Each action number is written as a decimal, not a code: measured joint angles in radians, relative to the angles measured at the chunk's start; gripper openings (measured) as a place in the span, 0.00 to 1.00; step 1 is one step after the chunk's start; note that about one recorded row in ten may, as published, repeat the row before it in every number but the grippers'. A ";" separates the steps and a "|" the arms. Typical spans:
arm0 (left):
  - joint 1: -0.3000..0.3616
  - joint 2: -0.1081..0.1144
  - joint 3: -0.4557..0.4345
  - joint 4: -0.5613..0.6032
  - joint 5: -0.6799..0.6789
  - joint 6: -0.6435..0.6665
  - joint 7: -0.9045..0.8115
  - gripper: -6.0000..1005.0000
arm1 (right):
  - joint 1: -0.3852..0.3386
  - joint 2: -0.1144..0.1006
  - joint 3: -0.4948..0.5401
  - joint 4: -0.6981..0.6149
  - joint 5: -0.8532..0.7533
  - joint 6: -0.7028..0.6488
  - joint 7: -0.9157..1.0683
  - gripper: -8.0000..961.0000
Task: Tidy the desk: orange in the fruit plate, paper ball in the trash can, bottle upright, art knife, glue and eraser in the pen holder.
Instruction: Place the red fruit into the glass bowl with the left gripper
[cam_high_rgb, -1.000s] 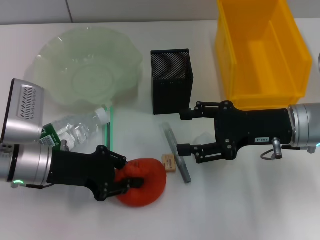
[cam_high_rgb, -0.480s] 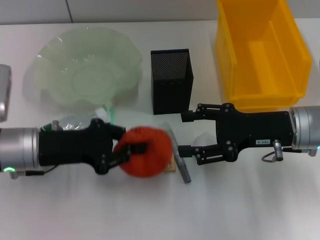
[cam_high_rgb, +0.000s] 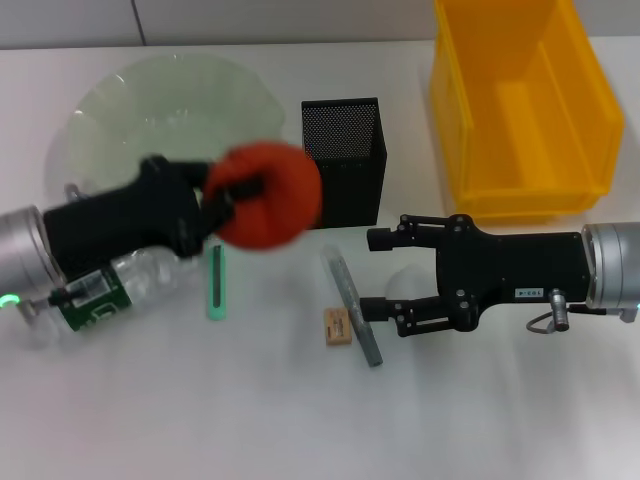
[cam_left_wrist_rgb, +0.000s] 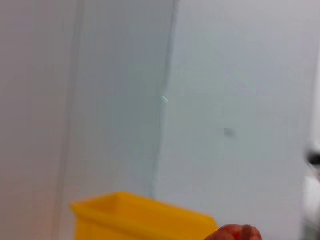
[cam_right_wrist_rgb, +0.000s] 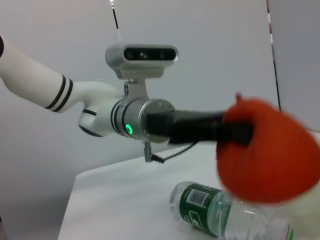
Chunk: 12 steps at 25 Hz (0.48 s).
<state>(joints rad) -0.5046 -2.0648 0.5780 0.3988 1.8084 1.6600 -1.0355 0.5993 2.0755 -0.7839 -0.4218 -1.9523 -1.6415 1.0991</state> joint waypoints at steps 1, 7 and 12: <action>0.001 0.000 -0.007 -0.012 -0.025 -0.005 0.015 0.10 | -0.001 0.000 0.000 0.000 0.000 0.002 -0.001 0.83; 0.000 -0.004 -0.038 -0.102 -0.211 -0.118 0.118 0.07 | -0.002 0.000 0.000 -0.003 0.000 0.003 -0.002 0.83; -0.018 -0.006 -0.039 -0.172 -0.362 -0.274 0.193 0.06 | -0.003 0.000 0.000 -0.007 0.001 0.004 -0.002 0.82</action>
<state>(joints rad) -0.5223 -2.0706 0.5393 0.2267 1.4467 1.3857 -0.8421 0.5967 2.0755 -0.7839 -0.4291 -1.9513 -1.6378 1.0967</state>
